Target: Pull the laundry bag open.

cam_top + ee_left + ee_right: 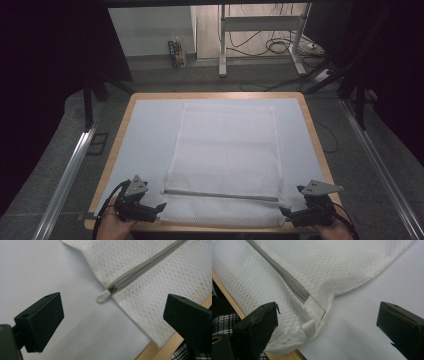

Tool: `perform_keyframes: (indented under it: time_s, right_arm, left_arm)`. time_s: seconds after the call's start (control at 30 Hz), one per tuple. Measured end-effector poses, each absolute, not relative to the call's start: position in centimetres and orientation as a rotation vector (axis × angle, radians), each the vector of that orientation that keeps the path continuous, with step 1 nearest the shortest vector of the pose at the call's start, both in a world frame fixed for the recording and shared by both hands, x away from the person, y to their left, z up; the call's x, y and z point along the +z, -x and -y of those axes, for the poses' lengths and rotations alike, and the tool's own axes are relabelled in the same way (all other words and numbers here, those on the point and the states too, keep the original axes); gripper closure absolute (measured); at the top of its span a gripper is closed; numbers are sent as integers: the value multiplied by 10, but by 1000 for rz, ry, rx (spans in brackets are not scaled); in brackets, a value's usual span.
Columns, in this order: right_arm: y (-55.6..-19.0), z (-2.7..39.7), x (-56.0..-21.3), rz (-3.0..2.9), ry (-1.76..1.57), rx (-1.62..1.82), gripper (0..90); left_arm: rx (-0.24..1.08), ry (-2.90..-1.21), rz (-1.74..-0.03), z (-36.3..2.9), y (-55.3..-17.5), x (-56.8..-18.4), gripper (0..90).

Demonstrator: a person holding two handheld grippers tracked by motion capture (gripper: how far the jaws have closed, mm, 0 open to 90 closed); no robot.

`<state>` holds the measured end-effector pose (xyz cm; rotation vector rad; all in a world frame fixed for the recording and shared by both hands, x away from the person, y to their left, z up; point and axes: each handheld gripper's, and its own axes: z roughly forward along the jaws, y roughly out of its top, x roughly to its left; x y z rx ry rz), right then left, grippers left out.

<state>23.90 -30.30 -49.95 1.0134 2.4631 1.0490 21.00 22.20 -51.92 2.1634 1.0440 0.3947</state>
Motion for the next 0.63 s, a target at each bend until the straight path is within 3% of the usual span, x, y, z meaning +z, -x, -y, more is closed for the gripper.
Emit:
perform_keyframes:
  time_s: [0.63]
  right_arm:
    - [-236, 310, -502, -2493, -1071, 1055, 21]
  left_arm:
    - [418, -2149, -1112, -235, -201, -528, 19]
